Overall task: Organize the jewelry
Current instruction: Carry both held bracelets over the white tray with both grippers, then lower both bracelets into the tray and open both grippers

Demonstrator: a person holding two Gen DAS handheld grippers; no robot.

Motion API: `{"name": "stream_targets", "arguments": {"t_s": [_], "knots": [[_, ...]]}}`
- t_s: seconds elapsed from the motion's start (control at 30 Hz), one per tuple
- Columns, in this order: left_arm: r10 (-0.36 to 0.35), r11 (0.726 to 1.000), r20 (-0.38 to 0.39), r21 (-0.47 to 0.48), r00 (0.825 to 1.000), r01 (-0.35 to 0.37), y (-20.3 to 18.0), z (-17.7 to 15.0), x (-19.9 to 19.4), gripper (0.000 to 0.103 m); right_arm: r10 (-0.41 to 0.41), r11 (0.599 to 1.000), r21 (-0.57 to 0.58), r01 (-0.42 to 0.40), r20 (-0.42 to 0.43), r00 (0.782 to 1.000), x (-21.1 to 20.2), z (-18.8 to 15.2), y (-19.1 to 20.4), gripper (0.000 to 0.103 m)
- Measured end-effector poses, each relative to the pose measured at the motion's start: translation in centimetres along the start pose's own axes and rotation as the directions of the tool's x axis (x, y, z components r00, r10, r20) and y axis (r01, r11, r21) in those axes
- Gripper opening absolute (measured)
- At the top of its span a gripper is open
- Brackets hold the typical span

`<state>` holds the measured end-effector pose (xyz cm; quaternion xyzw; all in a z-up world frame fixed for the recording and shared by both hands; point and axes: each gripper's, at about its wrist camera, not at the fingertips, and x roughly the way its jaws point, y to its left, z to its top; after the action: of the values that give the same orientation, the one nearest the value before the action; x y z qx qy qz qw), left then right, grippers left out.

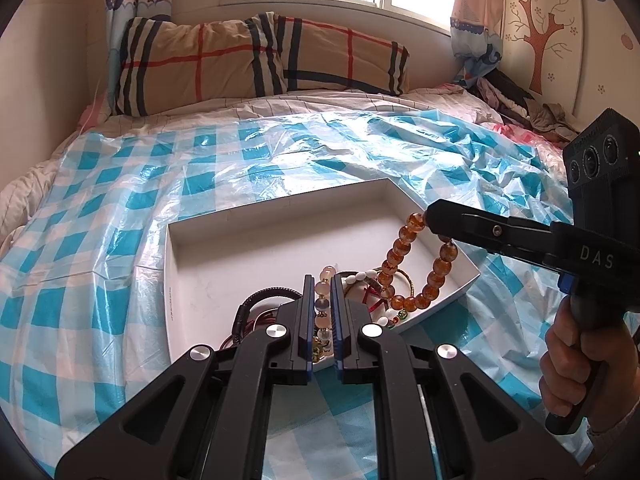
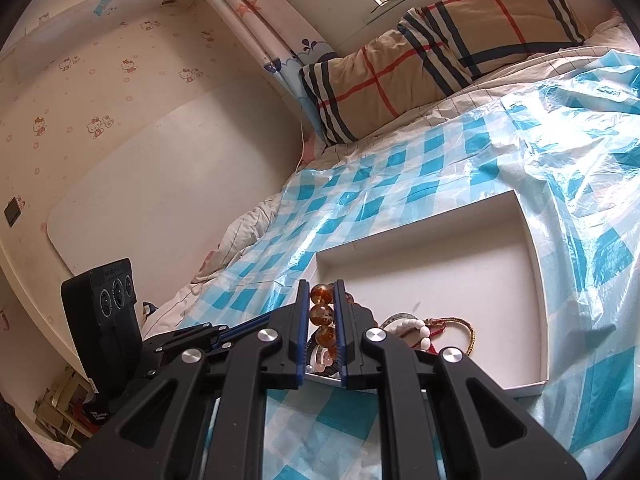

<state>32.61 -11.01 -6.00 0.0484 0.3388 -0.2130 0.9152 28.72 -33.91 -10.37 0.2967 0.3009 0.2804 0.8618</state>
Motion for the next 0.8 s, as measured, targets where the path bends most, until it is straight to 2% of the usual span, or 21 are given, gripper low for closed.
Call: {"name": "stream_targets", "arguments": {"t_s": [0.43, 0.47, 0.5, 0.53, 0.57, 0.6, 0.67, 0.73, 0.8], "knots": [[-0.001, 1.000, 0.000, 0.002, 1.000, 0.001, 0.1, -0.2, 0.1, 0.007, 0.004, 0.999, -0.040, -0.005, -0.018, 1.000, 1.7, 0.0, 1.1, 0.013], [0.000, 1.000, -0.003, 0.003, 1.000, 0.000, 0.1, -0.2, 0.5, 0.007, -0.046, 0.997, -0.064, 0.045, -0.024, 0.999, 2.1, -0.1, 1.1, 0.013], [0.005, 1.000, -0.011, 0.007, 1.000, -0.005, 0.1, -0.3, 1.2, 0.007, -0.159, 0.982, -0.110, 0.154, -0.033, 0.987, 2.7, -0.1, 1.1, 0.013], [0.031, 0.999, -0.038, 0.029, 0.999, -0.030, 0.1, -0.4, 2.3, 0.007, -0.287, 0.950, -0.142, 0.279, -0.043, 0.957, 3.3, -0.2, 0.7, 0.018], [0.082, 0.995, -0.078, 0.059, 0.994, -0.077, 0.1, -0.7, 3.6, 0.007, -0.346, 0.932, -0.135, 0.337, -0.050, 0.937, 3.5, -0.2, -0.1, 0.027], [0.121, 0.991, -0.107, 0.072, 0.987, -0.113, 0.3, -1.1, 4.7, 0.007, -0.359, 0.930, -0.100, 0.353, -0.054, 0.932, 3.3, -0.2, -1.1, 0.027], [0.131, 0.991, -0.133, 0.047, 0.982, -0.126, 1.1, -1.7, 5.2, 0.007, -0.359, 0.933, -0.049, 0.356, -0.048, 0.932, 2.3, -0.3, -2.1, 0.027], [0.145, 0.989, -0.119, 0.035, 0.982, -0.141, 1.6, -1.9, 4.4, 0.007, -0.344, 0.939, -0.037, 0.343, -0.039, 0.938, 1.0, -0.6, -2.0, 0.027], [0.151, 0.988, -0.115, 0.034, 0.982, -0.148, 1.7, -2.0, 3.5, 0.007, -0.333, 0.943, -0.033, 0.332, -0.037, 0.942, -0.2, -1.0, -1.6, 0.032]]}}
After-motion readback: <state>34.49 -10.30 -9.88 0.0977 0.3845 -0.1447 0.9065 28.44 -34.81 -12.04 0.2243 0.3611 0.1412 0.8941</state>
